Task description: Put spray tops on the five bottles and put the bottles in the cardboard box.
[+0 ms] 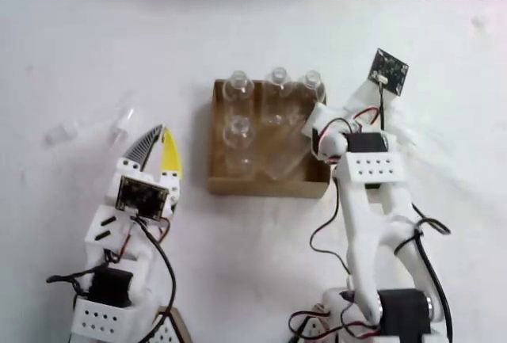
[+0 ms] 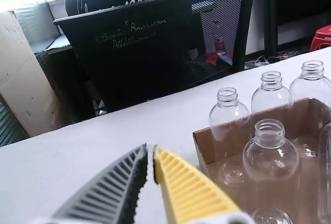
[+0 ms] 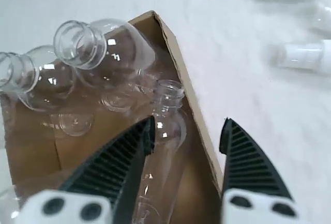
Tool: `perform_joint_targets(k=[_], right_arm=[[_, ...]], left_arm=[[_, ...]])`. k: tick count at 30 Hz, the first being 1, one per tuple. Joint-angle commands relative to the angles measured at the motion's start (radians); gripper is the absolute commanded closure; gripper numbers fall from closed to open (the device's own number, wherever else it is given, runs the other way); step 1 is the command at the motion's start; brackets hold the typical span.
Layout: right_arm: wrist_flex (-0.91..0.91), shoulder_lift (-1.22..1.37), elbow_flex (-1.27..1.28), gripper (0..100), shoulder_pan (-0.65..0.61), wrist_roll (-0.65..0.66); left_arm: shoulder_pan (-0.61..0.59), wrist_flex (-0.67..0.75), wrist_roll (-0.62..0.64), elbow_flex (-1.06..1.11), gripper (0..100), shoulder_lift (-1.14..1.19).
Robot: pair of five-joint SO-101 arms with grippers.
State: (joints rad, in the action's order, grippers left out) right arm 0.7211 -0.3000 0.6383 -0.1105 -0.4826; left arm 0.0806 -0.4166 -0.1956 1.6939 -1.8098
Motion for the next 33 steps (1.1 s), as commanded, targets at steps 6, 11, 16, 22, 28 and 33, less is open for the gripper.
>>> perform_joint_targets(k=[6, 11, 16, 22, 28, 33], right_arm=[[-0.053, 0.013, -0.071, 81.8, 0.007, -0.006], [-0.062, 0.018, -0.104, 81.8, -0.016, 0.075], [-0.074, 0.019, -0.104, 81.8, -0.059, 0.155], [-0.097, 0.048, -0.091, 81.8, -0.053, 0.155], [-0.176, 0.177, -0.104, 81.8, -0.035, 0.157], [-0.168, 0.185, -0.121, 81.8, -0.035, 0.157]], left_arm=[[0.012, -0.002, -0.006, -0.002, 97, -0.010], [0.012, -0.002, -0.006, -0.002, 97, -0.010], [0.010, -0.002, -0.006, -0.002, 97, -0.010], [0.010, -0.002, -0.006, -0.002, 97, -0.010], [0.010, -0.002, -0.006, -0.002, 97, -0.010], [0.010, -0.002, -0.006, -0.002, 97, -0.010]])
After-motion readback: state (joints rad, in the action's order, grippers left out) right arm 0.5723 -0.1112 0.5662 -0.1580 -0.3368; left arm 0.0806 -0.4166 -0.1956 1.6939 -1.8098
